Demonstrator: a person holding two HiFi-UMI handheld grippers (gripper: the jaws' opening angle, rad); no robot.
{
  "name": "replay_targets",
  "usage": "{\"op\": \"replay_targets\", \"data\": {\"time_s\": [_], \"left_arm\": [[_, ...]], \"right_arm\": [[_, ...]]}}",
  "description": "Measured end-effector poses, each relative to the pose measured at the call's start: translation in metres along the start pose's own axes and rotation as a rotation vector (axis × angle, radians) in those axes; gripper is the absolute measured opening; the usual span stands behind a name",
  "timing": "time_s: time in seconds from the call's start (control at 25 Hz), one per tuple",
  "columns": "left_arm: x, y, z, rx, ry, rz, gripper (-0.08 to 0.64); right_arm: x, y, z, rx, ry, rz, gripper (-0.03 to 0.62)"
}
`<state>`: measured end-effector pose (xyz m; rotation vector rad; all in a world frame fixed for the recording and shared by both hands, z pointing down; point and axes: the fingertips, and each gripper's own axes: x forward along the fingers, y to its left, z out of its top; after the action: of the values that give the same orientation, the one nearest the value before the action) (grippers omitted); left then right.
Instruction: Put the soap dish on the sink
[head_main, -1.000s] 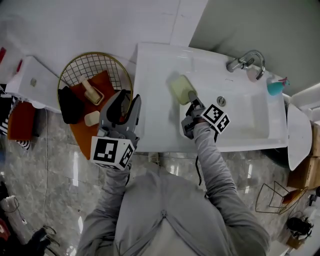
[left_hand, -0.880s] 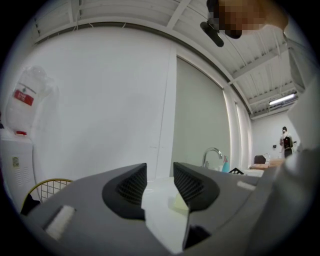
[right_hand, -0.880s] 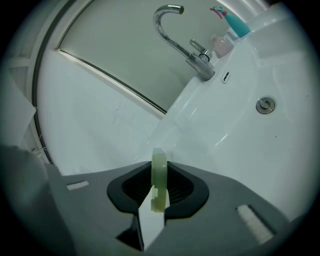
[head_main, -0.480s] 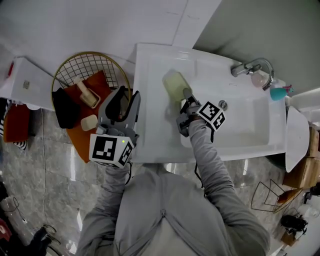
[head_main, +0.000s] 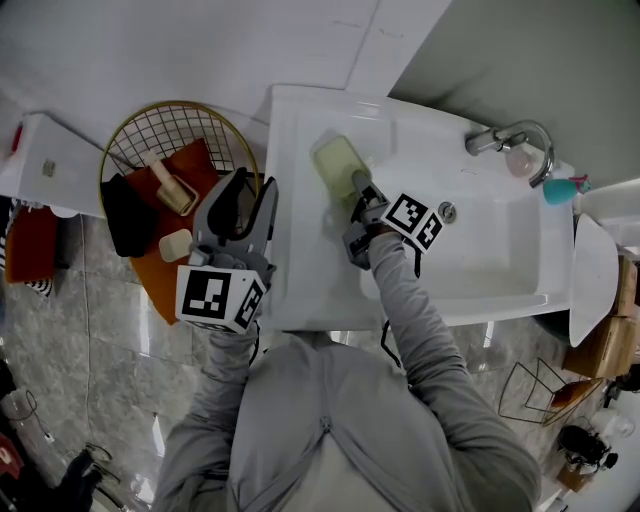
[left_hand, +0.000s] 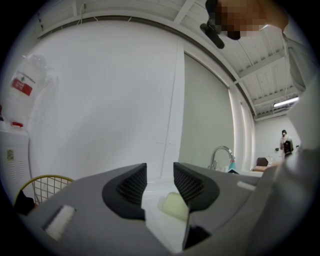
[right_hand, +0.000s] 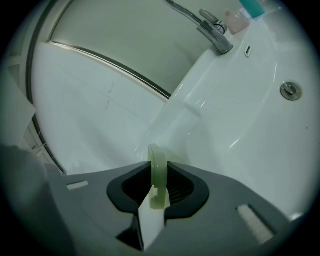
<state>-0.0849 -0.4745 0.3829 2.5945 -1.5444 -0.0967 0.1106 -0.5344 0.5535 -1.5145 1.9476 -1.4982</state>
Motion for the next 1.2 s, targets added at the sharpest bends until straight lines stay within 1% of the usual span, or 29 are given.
{"op": "replay_targets", "data": {"time_s": [0.36, 0.48, 0.6, 0.68, 0.84, 0.92, 1.04, 1.2], "left_arm": [[-0.002, 0.004, 0.001, -0.008, -0.009, 0.008, 0.176], [-0.003, 0.002, 0.001, -0.009, -0.011, 0.003, 0.176], [-0.005, 0.001, 0.001, -0.009, -0.013, 0.001, 0.176], [-0.006, 0.001, 0.002, -0.008, -0.015, 0.001, 0.176], [-0.008, 0.0, 0.004, -0.01, -0.02, -0.002, 0.176], [-0.008, -0.001, 0.005, -0.008, -0.023, -0.005, 0.176], [-0.009, -0.001, 0.007, -0.007, -0.027, -0.007, 0.176], [-0.011, -0.002, 0.007, -0.009, -0.028, -0.006, 0.176]], "right_arm": [[0.002, 0.007, -0.012, -0.234, 0.102, -0.042, 0.067], [0.0, 0.006, -0.018, -0.346, 0.151, -0.06, 0.071], [-0.004, 0.007, -0.028, -0.466, 0.221, -0.069, 0.1], [-0.007, 0.008, -0.032, -0.54, 0.256, -0.077, 0.148], [-0.012, 0.006, -0.034, -0.707, 0.289, -0.126, 0.167], [-0.013, 0.007, -0.035, -0.77, 0.306, -0.141, 0.183], [-0.016, 0.009, -0.036, -0.82, 0.311, -0.147, 0.186], [-0.019, 0.012, -0.03, -0.823, 0.282, -0.147, 0.186]]}}
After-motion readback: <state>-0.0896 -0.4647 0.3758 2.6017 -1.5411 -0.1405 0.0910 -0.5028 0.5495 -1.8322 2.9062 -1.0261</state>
